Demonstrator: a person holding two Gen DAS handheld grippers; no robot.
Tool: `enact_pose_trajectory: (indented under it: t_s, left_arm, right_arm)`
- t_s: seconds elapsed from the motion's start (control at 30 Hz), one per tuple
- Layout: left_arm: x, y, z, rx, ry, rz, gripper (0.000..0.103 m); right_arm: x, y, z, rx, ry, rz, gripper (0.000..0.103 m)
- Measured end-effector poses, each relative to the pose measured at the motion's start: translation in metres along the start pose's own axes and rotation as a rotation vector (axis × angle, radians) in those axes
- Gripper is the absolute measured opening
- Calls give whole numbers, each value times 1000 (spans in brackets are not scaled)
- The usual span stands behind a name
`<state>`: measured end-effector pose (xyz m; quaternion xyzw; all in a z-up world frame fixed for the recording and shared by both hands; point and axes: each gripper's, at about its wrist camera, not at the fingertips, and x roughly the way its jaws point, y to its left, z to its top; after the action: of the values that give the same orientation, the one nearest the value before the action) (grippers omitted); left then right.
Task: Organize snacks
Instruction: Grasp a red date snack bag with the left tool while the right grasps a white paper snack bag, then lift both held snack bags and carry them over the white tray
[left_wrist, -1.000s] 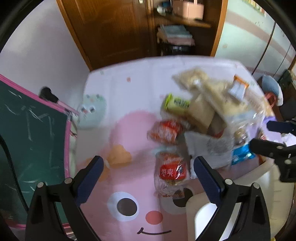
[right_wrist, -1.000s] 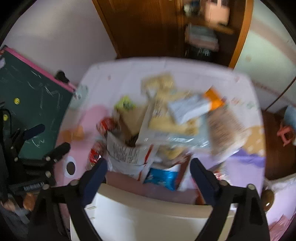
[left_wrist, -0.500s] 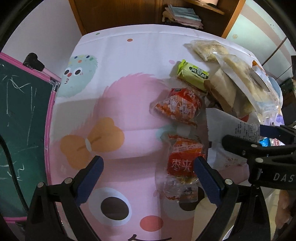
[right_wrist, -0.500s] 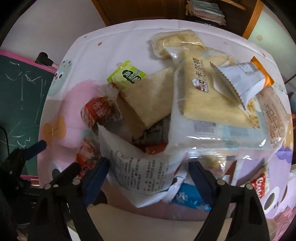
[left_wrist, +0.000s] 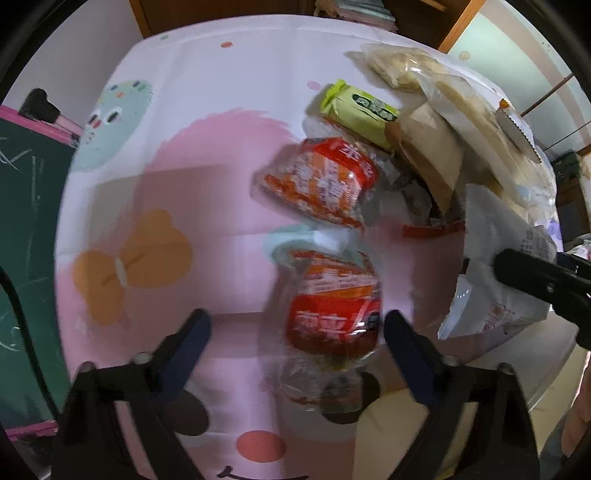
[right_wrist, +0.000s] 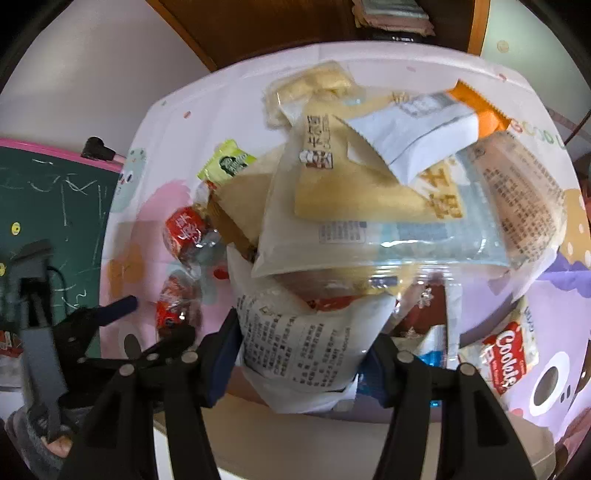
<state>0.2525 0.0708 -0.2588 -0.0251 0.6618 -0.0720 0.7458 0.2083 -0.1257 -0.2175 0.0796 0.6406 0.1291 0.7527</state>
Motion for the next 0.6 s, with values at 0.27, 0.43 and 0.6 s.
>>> enact_pose_trajectory:
  t_s: [0.27, 0.43, 0.6]
  left_arm:
    - [-18, -10, 7, 3, -91, 120, 47]
    - [-81, -17, 5, -19, -288, 164, 47]
    - [-164, -42, -26, 16, -486, 181, 48]
  right_arm:
    - [-28, 12, -3, -56, -71, 49, 59]
    - [-63, 17, -9, -106, -165, 50, 59]
    - [-117, 20, -20, -131, -309, 71, 59]
